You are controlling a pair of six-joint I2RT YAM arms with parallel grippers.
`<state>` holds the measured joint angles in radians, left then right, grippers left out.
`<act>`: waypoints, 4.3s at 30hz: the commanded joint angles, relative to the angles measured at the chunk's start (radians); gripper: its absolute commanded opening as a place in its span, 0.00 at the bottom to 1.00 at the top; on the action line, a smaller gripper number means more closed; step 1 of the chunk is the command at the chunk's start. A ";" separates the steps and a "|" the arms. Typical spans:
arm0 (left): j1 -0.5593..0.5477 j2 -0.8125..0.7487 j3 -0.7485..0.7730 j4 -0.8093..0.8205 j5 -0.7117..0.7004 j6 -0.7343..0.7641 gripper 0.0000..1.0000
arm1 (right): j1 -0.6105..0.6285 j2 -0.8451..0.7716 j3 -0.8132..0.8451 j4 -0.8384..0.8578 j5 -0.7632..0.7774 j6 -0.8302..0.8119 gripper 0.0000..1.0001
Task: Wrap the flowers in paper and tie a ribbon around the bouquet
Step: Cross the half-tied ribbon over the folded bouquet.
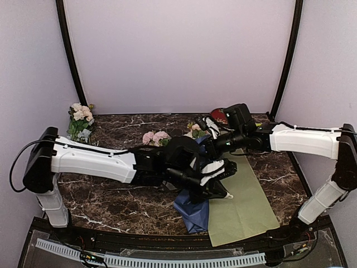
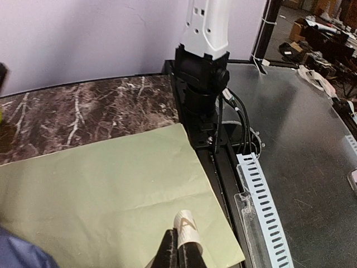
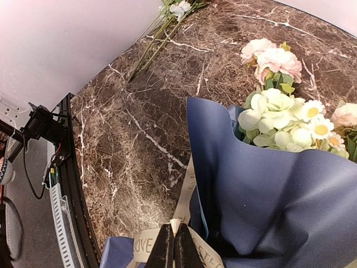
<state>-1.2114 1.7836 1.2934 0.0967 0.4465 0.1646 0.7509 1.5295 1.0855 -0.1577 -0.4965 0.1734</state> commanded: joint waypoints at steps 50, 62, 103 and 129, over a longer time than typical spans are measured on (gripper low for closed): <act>0.062 -0.301 -0.424 0.504 -0.402 -0.001 0.69 | -0.013 -0.086 -0.028 -0.001 -0.065 0.009 0.00; 0.100 -0.208 -0.464 0.573 -0.604 -0.033 0.93 | -0.009 -0.100 -0.061 0.038 -0.108 0.030 0.00; 0.168 -0.145 -0.562 0.772 -0.289 -0.038 0.00 | -0.055 0.241 0.136 -0.278 -0.058 -0.211 0.05; 0.182 -0.129 -0.583 0.776 -0.312 -0.042 0.00 | -0.027 0.349 0.174 -0.446 -0.307 -0.414 0.08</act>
<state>-1.0374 1.6836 0.7303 0.8448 0.1383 0.1280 0.7155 1.8584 1.2465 -0.5968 -0.7673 -0.2211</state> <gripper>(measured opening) 0.004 0.070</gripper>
